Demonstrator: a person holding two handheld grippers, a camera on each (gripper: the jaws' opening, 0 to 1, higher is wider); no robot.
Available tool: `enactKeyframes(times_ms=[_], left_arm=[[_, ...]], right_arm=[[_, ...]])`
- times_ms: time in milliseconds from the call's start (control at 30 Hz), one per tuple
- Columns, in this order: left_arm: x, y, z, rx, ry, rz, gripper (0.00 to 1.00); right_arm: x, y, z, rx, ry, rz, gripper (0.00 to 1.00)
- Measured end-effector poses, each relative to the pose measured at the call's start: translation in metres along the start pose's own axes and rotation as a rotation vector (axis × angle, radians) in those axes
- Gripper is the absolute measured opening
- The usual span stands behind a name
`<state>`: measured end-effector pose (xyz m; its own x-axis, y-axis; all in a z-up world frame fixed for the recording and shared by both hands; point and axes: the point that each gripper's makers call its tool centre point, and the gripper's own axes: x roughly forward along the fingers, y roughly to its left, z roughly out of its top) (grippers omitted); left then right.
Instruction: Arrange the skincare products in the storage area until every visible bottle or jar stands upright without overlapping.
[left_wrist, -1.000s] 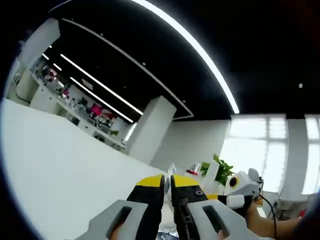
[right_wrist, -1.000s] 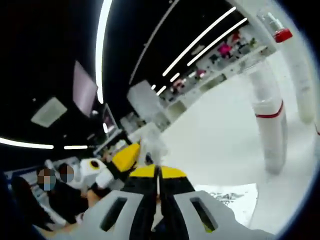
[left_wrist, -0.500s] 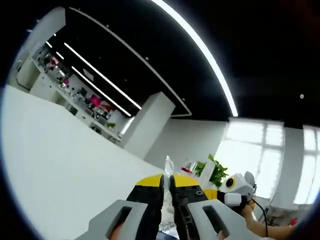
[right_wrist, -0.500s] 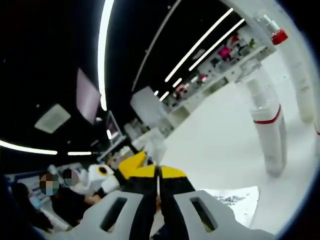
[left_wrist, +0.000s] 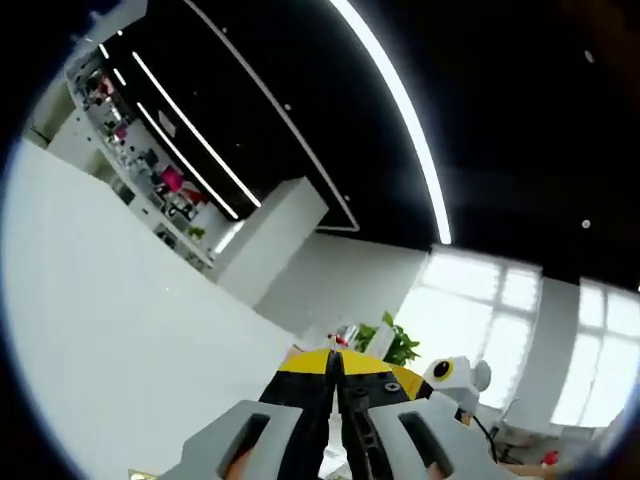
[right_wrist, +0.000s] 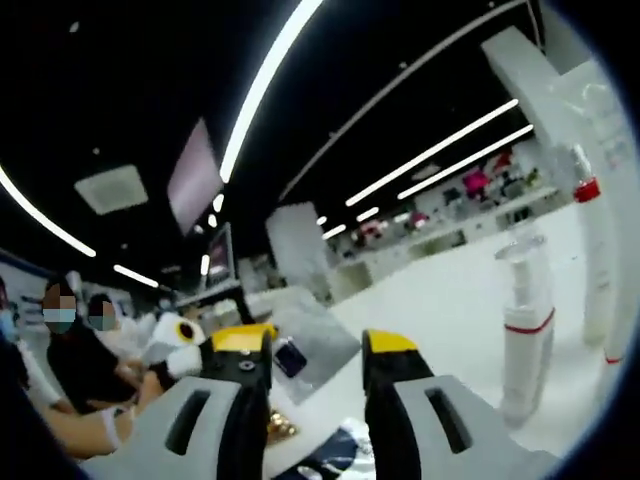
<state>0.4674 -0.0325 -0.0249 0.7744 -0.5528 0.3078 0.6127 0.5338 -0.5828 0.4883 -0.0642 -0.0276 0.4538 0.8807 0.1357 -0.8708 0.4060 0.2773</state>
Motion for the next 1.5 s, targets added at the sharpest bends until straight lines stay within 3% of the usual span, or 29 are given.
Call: enactKeyframes(times_ms=[100, 200, 267, 333, 467, 567, 667, 867, 1000, 1067, 1200, 1400, 1500], left_arm=[[0.001, -0.008, -0.006, -0.009, 0.036, -0.042, 0.01], [0.000, -0.011, -0.013, 0.001, 0.076, -0.048, 0.01], [-0.001, -0.016, -0.015, -0.021, 0.095, -0.076, 0.01], [-0.003, -0.015, -0.016, -0.021, 0.103, -0.068, 0.01], [-0.008, -0.008, -0.008, -0.080, 0.063, -0.044, 0.01], [-0.010, 0.002, -0.001, -0.065, 0.017, 0.015, 0.01], [-0.010, 0.002, -0.001, -0.057, 0.004, 0.024, 0.01], [-0.007, 0.011, -0.001, 0.020, -0.009, 0.083, 0.05], [-0.004, 0.017, 0.004, 0.079, -0.032, 0.126, 0.19], [-0.003, 0.021, 0.006, 0.047, -0.045, 0.127, 0.24], [-0.001, 0.021, 0.003, 0.022, -0.030, 0.111, 0.24], [0.006, 0.007, -0.013, -0.059, 0.043, 0.017, 0.21], [0.008, 0.005, -0.018, -0.076, 0.064, 0.006, 0.21]], right_arm=[[-0.002, -0.008, 0.007, 0.019, -0.032, -0.022, 0.39], [-0.002, -0.010, 0.009, 0.019, -0.038, -0.026, 0.35], [-0.002, -0.007, 0.005, 0.012, -0.025, -0.012, 0.33], [0.001, 0.002, 0.001, 0.061, 0.001, 0.037, 0.26], [-0.001, 0.001, -0.002, 0.055, 0.015, 0.032, 0.14], [-0.003, 0.012, -0.011, 0.077, 0.073, 0.101, 0.01], [-0.003, 0.013, -0.011, 0.083, 0.077, 0.090, 0.00], [-0.005, 0.012, -0.012, 0.201, 0.096, 0.101, 0.00], [-0.007, 0.005, 0.000, 0.257, 0.040, 0.091, 0.00], [-0.009, -0.003, 0.008, 0.264, 0.000, 0.061, 0.00], [-0.013, -0.013, 0.024, 0.335, -0.081, 0.060, 0.00], [-0.014, -0.017, 0.029, 0.359, -0.112, 0.055, 0.00], [-0.016, -0.018, 0.033, 0.387, -0.137, 0.065, 0.00]])
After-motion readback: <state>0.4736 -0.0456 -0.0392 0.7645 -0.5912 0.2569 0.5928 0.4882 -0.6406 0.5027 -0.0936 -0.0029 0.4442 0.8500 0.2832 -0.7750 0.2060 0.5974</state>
